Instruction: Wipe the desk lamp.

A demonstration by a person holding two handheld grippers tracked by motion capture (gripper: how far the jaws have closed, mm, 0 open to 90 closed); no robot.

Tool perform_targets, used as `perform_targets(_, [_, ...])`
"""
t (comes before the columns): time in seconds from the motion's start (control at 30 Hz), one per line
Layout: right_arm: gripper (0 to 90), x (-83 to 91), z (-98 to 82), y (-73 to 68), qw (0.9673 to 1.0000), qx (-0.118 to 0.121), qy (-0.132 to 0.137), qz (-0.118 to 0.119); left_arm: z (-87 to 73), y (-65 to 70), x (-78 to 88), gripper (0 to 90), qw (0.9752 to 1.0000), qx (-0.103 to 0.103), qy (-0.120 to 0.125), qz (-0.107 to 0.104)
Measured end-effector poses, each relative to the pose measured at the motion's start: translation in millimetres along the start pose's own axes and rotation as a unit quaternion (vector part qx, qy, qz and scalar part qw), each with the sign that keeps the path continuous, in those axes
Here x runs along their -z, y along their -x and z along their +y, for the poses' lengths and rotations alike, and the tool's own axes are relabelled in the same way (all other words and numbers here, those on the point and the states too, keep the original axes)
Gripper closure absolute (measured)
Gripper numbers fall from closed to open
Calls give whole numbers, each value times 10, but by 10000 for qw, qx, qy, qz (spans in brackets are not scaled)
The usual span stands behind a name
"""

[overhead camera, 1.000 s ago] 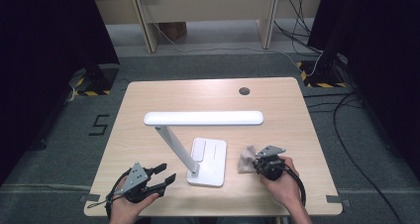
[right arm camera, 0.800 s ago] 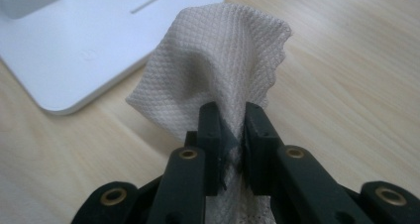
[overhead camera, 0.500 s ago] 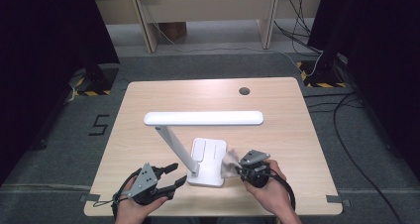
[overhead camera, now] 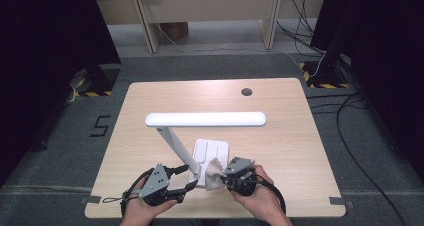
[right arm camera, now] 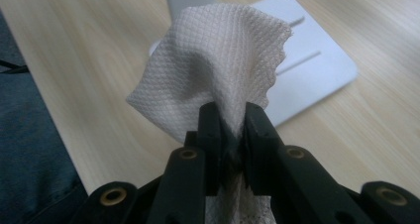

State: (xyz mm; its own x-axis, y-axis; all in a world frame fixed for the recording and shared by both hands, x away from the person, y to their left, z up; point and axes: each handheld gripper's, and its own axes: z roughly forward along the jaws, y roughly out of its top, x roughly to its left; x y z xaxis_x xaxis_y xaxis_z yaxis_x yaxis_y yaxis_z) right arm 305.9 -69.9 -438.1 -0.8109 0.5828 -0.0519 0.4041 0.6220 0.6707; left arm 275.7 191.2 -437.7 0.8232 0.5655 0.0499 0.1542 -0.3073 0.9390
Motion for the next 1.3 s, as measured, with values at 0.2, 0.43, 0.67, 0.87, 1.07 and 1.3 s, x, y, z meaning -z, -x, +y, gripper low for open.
perform_targets(0.2, [806, -37, 88, -81, 9998, 131, 7, 139, 1, 16, -101, 392, 9997, -189, -126, -112])
perform_targets(0.43, [805, -33, 123, -123, 9993, 269, 3, 270, 12, 27, -200, 350, 9986, -371, -220, -298])
perform_targets(0.67, [806, 0, 151, -139, 9989, 310, 52, 334, -9, -3, -261, 341, 9978, -418, -338, -377])
perform_targets(0.87, [805, 39, 176, -150, 9983, 436, 58, 374, -23, -31, -289, 334, 9963, -562, -398, -512])
perform_targets(1.07, [805, 74, 206, -151, 9979, 493, 26, 429, 8, -43, -271, 328, 9952, -688, -399, -569])
perform_targets(1.3, [805, 76, 222, -158, 9971, 559, 37, 517, -16, -65, -284, 396, 9926, -845, -572, -660])
